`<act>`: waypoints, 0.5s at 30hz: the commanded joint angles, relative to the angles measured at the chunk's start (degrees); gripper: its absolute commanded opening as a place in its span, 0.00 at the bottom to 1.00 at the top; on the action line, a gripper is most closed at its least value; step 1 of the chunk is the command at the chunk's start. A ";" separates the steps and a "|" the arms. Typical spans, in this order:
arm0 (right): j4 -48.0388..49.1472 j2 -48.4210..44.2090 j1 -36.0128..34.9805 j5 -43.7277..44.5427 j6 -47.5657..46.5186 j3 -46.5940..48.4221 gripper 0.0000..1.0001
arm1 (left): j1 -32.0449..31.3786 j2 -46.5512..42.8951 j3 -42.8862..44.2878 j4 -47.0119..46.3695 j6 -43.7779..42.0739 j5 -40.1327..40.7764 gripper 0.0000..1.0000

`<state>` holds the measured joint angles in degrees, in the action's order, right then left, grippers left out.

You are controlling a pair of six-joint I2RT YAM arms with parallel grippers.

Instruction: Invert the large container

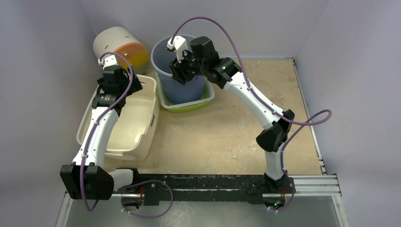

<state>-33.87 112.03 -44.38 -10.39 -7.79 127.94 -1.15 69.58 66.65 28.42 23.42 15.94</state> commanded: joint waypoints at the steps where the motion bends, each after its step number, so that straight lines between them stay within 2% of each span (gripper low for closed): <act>1: 1.16 1.19 -0.27 0.31 -2.25 2.16 0.54 | 0.09 -1.11 0.00 -2.02 -0.01 0.37 0.96; 9: 1.82 3.88 -0.27 3.03 -2.93 2.31 0.52 | 0.09 -0.32 1.10 -1.73 -1.15 0.00 0.96; 11: 2.06 4.14 -0.27 3.90 -3.02 2.23 0.47 | 0.09 -0.33 1.19 -1.51 -1.42 0.05 0.96; 15: 2.49 4.37 -0.27 5.48 -2.82 3.01 0.28 | 0.09 -0.12 1.11 -1.38 -1.67 0.06 0.96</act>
<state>-32.73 116.31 -44.73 -8.71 -10.52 128.03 -1.15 69.60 66.63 28.38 22.94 15.86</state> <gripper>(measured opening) 0.363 0.958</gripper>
